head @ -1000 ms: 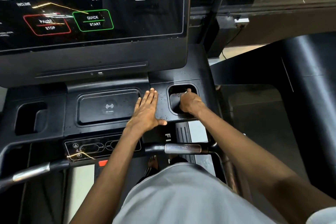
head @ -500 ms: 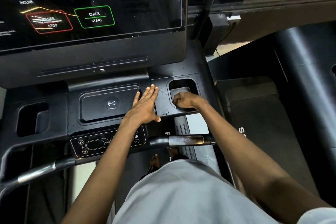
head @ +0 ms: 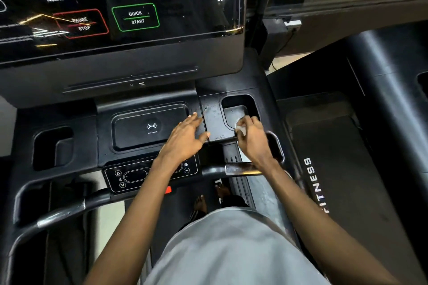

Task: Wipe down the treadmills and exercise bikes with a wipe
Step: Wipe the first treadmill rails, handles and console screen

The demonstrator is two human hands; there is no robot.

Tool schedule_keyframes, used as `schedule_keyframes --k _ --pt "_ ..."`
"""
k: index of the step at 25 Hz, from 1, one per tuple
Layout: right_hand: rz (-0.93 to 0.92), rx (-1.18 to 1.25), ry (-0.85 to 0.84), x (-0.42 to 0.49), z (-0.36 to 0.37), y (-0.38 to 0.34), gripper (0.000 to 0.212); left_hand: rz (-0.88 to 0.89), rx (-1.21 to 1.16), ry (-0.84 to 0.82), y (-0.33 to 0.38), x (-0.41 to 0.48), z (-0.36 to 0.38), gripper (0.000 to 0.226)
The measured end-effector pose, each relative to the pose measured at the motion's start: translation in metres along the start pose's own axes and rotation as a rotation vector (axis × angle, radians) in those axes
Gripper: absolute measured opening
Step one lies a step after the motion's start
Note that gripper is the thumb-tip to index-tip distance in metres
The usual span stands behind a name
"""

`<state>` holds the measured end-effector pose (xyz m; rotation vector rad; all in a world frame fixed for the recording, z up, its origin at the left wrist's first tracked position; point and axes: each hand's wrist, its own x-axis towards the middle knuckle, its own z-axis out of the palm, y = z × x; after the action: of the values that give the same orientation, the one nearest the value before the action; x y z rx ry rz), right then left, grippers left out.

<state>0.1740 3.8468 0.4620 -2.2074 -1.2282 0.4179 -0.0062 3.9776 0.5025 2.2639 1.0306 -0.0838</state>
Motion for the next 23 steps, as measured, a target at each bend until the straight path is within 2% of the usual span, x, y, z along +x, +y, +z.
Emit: schedule_keyframes --k 3,7,10,13,15,17,21,23 --pt "-0.101 0.023 -0.036 -0.020 0.016 -0.009 0.014 0.090 0.011 0.028 -0.004 -0.018 -0.004 0.067" --pt "0.052 0.035 0.146 -0.019 0.000 0.013 0.012 0.159 0.183 0.027 -0.005 -0.031 -0.003 0.071" --pt "0.006 0.041 0.059 -0.016 0.001 0.005 0.014 0.152 0.255 0.035 -0.004 -0.031 0.000 0.071" --pt "0.027 0.134 0.063 -0.003 -0.006 -0.008 0.015 0.063 0.041 0.058 -0.002 -0.026 -0.005 0.066" --pt "0.018 0.219 0.123 0.011 -0.013 -0.025 0.013 0.014 -0.160 0.170 -0.004 -0.022 -0.015 0.057" --pt "-0.029 0.321 0.202 0.029 -0.020 -0.049 0.014 0.027 -0.167 0.373 -0.009 -0.015 -0.034 0.048" --pt "-0.152 0.413 0.359 0.075 -0.031 -0.084 0.017 0.128 0.090 0.647 -0.016 0.003 -0.079 0.057" --pt "-0.185 0.370 0.368 0.096 -0.030 -0.093 0.020 0.171 0.233 0.686 -0.019 0.014 -0.094 0.066"
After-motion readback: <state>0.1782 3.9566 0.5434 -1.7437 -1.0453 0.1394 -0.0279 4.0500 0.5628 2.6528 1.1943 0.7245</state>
